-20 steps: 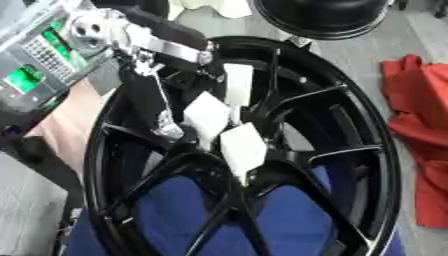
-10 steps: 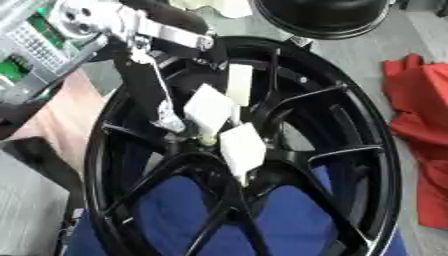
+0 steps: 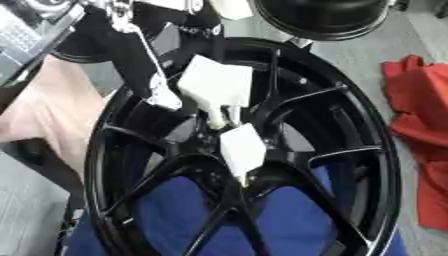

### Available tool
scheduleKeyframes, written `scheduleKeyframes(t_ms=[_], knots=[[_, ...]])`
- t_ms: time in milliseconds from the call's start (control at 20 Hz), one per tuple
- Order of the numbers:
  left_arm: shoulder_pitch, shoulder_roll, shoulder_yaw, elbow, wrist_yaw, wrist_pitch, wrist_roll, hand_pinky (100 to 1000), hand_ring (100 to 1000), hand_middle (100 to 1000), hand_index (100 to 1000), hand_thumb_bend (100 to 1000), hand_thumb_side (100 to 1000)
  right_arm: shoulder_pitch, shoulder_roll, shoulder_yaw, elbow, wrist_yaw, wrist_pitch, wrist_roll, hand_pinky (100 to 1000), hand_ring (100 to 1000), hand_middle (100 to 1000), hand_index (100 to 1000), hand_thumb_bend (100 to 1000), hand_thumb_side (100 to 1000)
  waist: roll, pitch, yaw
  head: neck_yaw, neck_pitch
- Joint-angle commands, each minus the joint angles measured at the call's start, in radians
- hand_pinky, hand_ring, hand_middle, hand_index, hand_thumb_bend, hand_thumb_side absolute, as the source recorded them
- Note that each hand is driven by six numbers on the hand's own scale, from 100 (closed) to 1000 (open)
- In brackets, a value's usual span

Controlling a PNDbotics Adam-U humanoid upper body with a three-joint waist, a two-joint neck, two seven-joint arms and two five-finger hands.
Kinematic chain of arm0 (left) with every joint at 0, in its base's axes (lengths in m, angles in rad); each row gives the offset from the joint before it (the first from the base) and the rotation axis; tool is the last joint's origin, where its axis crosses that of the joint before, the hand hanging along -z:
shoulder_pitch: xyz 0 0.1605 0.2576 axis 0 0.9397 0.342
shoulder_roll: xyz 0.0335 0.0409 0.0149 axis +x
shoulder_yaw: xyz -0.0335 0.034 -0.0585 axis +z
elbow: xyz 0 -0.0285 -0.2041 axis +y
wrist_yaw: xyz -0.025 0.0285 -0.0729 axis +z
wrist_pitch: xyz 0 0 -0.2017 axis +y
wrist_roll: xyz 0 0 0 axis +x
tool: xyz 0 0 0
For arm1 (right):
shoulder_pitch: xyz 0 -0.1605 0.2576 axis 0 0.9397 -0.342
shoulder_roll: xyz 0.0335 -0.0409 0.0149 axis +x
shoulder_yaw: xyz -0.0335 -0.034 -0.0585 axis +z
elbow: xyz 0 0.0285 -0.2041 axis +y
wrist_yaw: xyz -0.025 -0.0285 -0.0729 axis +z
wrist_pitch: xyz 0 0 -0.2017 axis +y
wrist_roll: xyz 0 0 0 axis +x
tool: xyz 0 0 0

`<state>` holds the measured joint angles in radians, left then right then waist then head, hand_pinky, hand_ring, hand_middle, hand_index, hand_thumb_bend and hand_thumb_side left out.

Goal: Pull the pin out of the wheel hub.

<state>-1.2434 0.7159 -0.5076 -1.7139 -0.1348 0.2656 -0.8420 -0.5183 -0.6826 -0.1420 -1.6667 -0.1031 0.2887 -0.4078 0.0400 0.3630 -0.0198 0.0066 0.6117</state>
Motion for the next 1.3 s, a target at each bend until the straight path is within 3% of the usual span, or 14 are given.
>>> scheduleKeyframes(t_ms=[50, 500, 550, 600, 750, 1000, 1250, 1300], knots=[[-0.030, 0.044, 0.063, -0.008, 0.017, 0.016, 0.018, 669, 436, 287, 417, 393, 100, -0.008, -0.032, -0.016, -0.017, 0.008, 0.001, -0.005, 659, 514, 610, 623, 100, 724, -0.007, -0.034, 0.002, -0.002, -0.012], [-0.015, 0.091, 0.200, 0.067, 0.068, 0.018, 0.110, 663, 419, 268, 405, 340, 100, 0.000, -0.036, -0.022, -0.017, 0.011, 0.002, -0.011, 659, 514, 610, 623, 100, 722, -0.015, -0.041, 0.009, -0.003, -0.019], [-0.010, 0.100, 0.215, 0.079, 0.075, 0.018, 0.119, 663, 419, 269, 405, 240, 100, 0.001, -0.036, -0.022, -0.017, 0.011, 0.002, -0.012, 659, 514, 610, 623, 100, 722, -0.015, -0.041, 0.010, -0.004, -0.020], [-0.005, 0.110, 0.231, 0.092, 0.080, 0.019, 0.129, 663, 418, 266, 404, 330, 100, 0.002, -0.037, -0.023, -0.017, 0.011, 0.003, -0.012, 659, 514, 610, 623, 100, 723, -0.016, -0.041, 0.011, -0.005, -0.021], [0.020, 0.151, 0.282, 0.135, 0.074, 0.012, 0.159, 664, 420, 268, 407, 322, 100, 0.007, -0.040, -0.027, -0.017, 0.010, 0.003, -0.015, 659, 514, 610, 623, 100, 722, -0.018, -0.040, 0.017, -0.008, -0.022], [0.111, 0.245, 0.387, 0.208, 0.067, -0.002, 0.229, 666, 425, 271, 411, 288, 100, 0.013, -0.046, -0.036, -0.018, 0.009, 0.002, -0.023, 659, 514, 610, 623, 100, 722, -0.021, -0.035, 0.028, -0.015, -0.022], [0.250, 0.329, 0.451, 0.262, 0.051, -0.007, 0.296, 673, 451, 290, 433, 277, 100, 0.012, -0.046, -0.042, -0.022, 0.008, 0.001, -0.029, 659, 514, 610, 623, 100, 719, -0.027, -0.032, 0.029, -0.017, -0.027], [0.272, 0.338, 0.459, 0.269, 0.046, -0.008, 0.305, 680, 464, 303, 450, 220, 100, 0.011, -0.046, -0.042, -0.023, 0.008, 0.000, -0.029, 660, 514, 610, 623, 100, 718, -0.028, -0.031, 0.028, -0.016, -0.028]])
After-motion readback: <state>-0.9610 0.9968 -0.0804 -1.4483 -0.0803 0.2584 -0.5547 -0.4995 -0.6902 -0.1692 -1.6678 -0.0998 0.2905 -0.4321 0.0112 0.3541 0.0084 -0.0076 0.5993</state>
